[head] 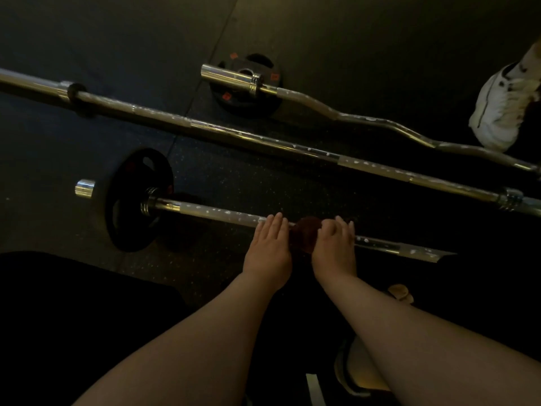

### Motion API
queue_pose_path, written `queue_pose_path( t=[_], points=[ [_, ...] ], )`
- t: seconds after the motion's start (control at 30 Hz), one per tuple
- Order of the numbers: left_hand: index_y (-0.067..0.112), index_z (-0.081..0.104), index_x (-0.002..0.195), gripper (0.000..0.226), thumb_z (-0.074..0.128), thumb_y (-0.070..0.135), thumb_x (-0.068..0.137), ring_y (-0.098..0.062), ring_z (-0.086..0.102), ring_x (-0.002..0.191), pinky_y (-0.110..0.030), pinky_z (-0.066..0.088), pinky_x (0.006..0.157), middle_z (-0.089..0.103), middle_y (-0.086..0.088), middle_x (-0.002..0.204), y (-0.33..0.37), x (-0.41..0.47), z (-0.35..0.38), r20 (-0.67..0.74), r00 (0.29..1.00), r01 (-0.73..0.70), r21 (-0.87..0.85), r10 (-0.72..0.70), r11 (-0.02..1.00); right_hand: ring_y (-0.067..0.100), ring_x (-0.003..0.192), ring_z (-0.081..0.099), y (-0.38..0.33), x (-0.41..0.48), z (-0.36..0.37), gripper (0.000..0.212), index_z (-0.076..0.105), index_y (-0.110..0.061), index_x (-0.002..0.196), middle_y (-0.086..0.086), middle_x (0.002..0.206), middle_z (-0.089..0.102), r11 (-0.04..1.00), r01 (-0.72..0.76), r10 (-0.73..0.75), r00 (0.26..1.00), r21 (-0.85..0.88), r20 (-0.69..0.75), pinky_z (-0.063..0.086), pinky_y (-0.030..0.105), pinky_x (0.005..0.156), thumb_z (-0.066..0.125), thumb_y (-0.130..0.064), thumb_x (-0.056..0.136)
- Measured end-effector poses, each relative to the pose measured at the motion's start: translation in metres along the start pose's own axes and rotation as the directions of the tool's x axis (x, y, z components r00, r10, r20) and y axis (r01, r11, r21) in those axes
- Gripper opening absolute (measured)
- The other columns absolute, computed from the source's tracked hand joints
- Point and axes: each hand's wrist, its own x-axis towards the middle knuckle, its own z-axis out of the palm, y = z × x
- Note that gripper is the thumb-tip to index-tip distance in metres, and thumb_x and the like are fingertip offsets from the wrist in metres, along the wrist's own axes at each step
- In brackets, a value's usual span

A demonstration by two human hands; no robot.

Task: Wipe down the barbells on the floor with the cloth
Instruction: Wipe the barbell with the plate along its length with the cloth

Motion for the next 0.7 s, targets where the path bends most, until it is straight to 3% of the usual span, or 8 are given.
queue_pose_path(
  t=[0.07, 0.17, 0.23, 0.3, 0.4, 0.53, 0.7],
  points=[
    [0.016, -0.001, 0.159, 0.069, 0.040, 0.028, 0.105, -0.018, -0.016, 0.152, -0.041, -0.009, 0.124, -0.012, -0.004, 0.168, 0.001, -0.001, 0.000, 0.025, 1.000, 0.003, 0.016, -0.003, 1.000, 0.024, 0.156, 0.011, -0.013, -0.004, 0.001, 0.054, 0.032, -0.016, 0.152, 0.009, 0.162, 0.030, 0.993, 0.114, -0.116, 0.989, 0.026, 0.088, -0.015, 0.038, 0.118, 0.051, -0.019, 0.101],
    [0.016, -0.002, 0.159, 0.071, 0.041, 0.026, 0.105, -0.018, -0.017, 0.152, -0.041, -0.009, 0.124, -0.013, -0.004, 0.168, 0.000, -0.003, -0.004, 0.075, 0.997, 0.006, 0.007, -0.006, 1.000, 0.023, 0.156, 0.008, -0.005, -0.003, 0.001, 0.076, 0.008, -0.025, 0.162, 0.003, 0.166, 0.020, 0.943, 0.332, -0.325, 0.933, -0.025, 0.156, -0.016, 0.037, 0.118, 0.051, -0.019, 0.100],
    [0.017, -0.004, 0.159, 0.070, 0.039, 0.023, 0.104, -0.018, -0.017, 0.152, -0.040, -0.010, 0.123, -0.014, -0.004, 0.168, 0.000, -0.004, -0.006, 0.097, 0.995, 0.005, -0.001, -0.005, 1.000, 0.022, 0.154, 0.016, 0.009, 0.000, 0.003, 0.075, 0.011, -0.022, 0.162, 0.003, 0.163, 0.027, 0.952, 0.294, -0.284, 0.952, -0.081, 0.112, -0.009, 0.038, 0.123, 0.051, -0.018, 0.099],
    [0.018, -0.005, 0.159, 0.071, 0.039, 0.022, 0.104, -0.017, -0.019, 0.151, -0.039, -0.012, 0.122, -0.015, -0.003, 0.167, -0.002, -0.004, -0.008, 0.128, 0.992, 0.001, 0.011, -0.002, 1.000, 0.023, 0.152, 0.019, 0.017, -0.004, 0.002, 0.074, 0.016, -0.017, 0.161, 0.003, 0.161, 0.032, 0.983, 0.144, -0.136, 0.988, -0.111, 0.071, -0.003, 0.042, 0.127, 0.053, -0.018, 0.097],
    [0.020, -0.006, 0.159, 0.074, 0.042, 0.022, 0.103, -0.018, -0.018, 0.151, -0.038, -0.012, 0.118, -0.016, -0.002, 0.167, 0.002, -0.004, -0.009, 0.137, 0.990, 0.032, 0.050, -0.039, 0.998, 0.025, 0.155, 0.011, 0.004, -0.012, 0.002, 0.078, 0.014, -0.017, 0.161, 0.003, 0.165, 0.024, 0.997, 0.006, -0.001, 0.997, -0.075, 0.073, -0.011, 0.048, 0.124, 0.056, -0.025, 0.096],
    [0.017, -0.002, 0.160, 0.074, 0.044, 0.025, 0.103, -0.021, -0.014, 0.153, -0.041, -0.009, 0.121, -0.013, -0.005, 0.168, 0.015, -0.002, -0.012, 0.151, 0.984, 0.088, 0.030, -0.091, 0.996, 0.027, 0.156, 0.009, -0.014, -0.013, 0.002, 0.071, 0.012, -0.017, 0.161, 0.004, 0.166, 0.020, 0.989, 0.136, -0.125, 0.981, -0.063, 0.146, -0.012, 0.052, 0.122, 0.050, -0.030, 0.102],
    [0.020, -0.005, 0.159, 0.076, 0.044, 0.021, 0.102, -0.017, -0.017, 0.152, -0.040, -0.010, 0.120, -0.016, -0.002, 0.167, -0.001, -0.006, -0.009, 0.154, 0.988, 0.007, 0.058, -0.016, 0.998, 0.022, 0.157, 0.003, 0.001, -0.001, -0.005, 0.054, 0.026, -0.016, 0.157, 0.005, 0.168, 0.018, 0.989, 0.149, -0.143, 0.971, -0.014, 0.194, -0.014, 0.042, 0.120, 0.031, -0.038, 0.108]
  ],
)
